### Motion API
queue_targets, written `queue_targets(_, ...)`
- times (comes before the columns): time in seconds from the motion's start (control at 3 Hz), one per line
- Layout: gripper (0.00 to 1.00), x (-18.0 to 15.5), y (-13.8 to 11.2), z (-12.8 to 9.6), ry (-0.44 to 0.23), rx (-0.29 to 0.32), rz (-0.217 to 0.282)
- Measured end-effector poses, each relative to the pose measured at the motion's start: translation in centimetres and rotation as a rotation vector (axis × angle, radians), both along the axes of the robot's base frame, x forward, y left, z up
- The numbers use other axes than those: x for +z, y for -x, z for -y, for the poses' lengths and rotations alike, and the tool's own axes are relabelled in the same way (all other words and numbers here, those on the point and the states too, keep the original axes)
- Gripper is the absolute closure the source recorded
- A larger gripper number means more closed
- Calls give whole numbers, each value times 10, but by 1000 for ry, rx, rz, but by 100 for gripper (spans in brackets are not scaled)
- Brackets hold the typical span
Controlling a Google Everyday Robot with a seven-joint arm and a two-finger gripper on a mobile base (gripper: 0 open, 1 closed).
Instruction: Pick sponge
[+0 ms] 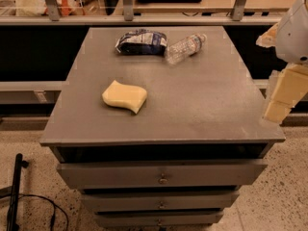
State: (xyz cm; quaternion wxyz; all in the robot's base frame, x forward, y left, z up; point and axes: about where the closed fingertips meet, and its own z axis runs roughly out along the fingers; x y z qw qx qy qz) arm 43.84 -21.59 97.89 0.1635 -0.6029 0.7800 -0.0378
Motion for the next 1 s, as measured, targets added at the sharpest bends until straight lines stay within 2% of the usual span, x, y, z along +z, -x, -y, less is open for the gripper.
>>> queue_targets(0.33, 0, 0, 0, 0, 0, 0, 0)
queue_targets(0.67, 0, 0, -2, -4, -32, -29, 1)
queue_targets(1.0, 0, -13, -4, -26, -117, -101, -46)
